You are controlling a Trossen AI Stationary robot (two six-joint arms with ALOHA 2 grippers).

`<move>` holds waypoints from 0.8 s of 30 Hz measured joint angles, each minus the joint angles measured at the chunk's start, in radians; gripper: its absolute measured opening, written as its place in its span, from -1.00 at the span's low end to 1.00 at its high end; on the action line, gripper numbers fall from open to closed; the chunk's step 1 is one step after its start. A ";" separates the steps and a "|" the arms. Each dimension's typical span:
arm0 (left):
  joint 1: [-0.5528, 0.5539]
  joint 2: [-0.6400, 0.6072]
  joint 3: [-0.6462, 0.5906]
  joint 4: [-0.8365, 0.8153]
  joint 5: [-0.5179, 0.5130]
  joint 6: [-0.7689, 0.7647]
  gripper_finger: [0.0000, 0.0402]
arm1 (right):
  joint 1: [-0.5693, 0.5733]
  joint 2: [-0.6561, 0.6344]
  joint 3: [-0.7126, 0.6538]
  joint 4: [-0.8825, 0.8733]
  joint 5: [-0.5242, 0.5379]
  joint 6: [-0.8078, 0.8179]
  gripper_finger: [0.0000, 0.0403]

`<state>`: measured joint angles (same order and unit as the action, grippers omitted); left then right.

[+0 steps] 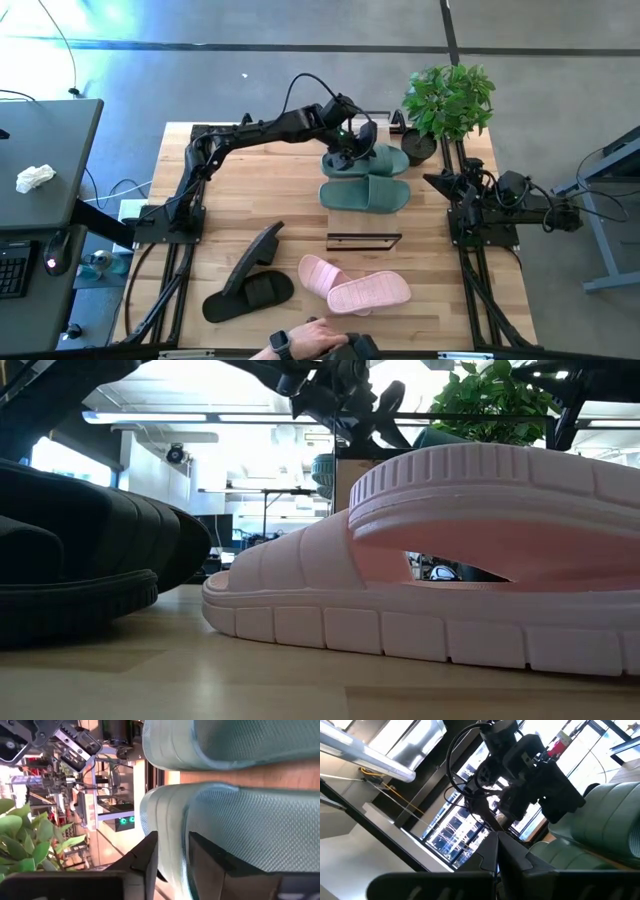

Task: Pick and place slides into the shelf
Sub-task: Put the green slipper on the shelf, then put the top black slipper under the shelf

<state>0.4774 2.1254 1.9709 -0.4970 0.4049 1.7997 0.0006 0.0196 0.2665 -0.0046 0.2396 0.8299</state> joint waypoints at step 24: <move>0.000 -0.068 0.000 -0.079 -0.235 -0.208 -0.24 | 0.000 0.000 0.000 -0.001 -0.005 -0.004 -1.00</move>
<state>0.4774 2.0569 1.9709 -0.5755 0.1701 1.5913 0.0006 0.0196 0.2665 -0.0053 0.2343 0.8255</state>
